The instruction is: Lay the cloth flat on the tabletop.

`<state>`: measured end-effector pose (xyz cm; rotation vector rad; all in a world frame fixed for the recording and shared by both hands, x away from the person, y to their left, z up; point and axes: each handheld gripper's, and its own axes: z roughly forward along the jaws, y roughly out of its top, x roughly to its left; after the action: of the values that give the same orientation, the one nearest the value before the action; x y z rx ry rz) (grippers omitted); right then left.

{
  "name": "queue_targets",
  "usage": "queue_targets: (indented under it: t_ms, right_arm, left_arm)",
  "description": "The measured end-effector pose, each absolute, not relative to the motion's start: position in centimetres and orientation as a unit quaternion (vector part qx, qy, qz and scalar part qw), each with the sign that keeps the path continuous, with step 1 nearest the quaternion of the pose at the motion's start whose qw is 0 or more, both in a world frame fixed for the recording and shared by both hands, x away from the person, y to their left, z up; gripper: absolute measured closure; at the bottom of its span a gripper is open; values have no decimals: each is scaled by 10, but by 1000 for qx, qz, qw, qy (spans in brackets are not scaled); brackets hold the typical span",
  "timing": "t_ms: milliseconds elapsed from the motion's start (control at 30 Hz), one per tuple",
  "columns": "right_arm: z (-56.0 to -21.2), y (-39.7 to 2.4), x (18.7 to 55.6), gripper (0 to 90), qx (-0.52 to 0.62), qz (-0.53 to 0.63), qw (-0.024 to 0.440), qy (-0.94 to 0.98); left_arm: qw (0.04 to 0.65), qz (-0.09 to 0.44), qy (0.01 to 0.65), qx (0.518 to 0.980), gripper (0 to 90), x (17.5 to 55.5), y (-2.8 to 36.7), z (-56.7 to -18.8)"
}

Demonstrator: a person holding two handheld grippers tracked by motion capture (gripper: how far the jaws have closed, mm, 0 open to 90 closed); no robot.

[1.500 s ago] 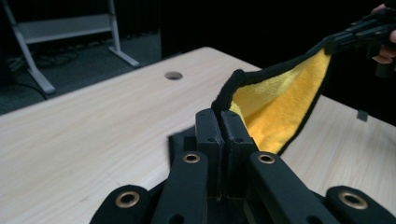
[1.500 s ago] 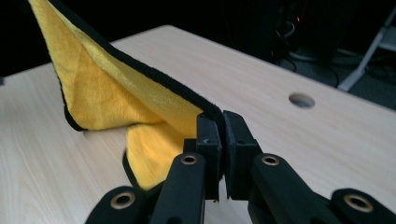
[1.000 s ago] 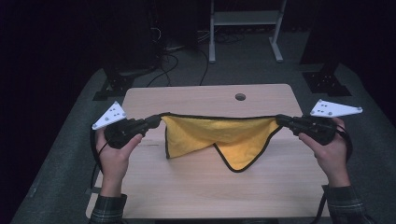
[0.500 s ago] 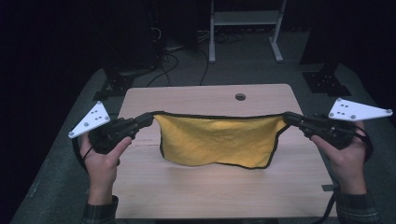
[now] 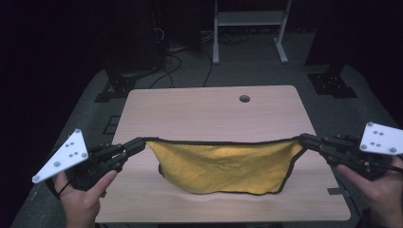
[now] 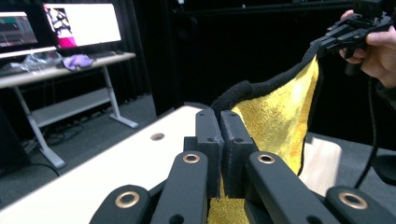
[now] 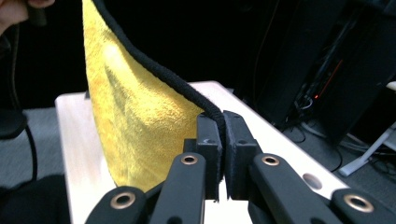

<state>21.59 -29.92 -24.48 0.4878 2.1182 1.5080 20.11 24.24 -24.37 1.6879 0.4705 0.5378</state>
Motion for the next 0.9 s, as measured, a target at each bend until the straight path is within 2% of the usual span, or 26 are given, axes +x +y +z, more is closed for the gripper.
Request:
queue_targets:
  t_ms: [200, 500, 900]
  right_arm:
    - [-255, -296, 213, 853, 180, 534, 234, 792]
    - [-292, -287, 262, 853, 219, 506, 201, 810]
    - [-312, -277, 293, 853, 242, 491, 191, 815]
  left_arm:
    - [588, 213, 224, 748, 875, 200, 244, -262]
    - [548, 188, 281, 765, 876, 244, 245, -307]
    - [539, 200, 300, 761, 875, 282, 246, -319]
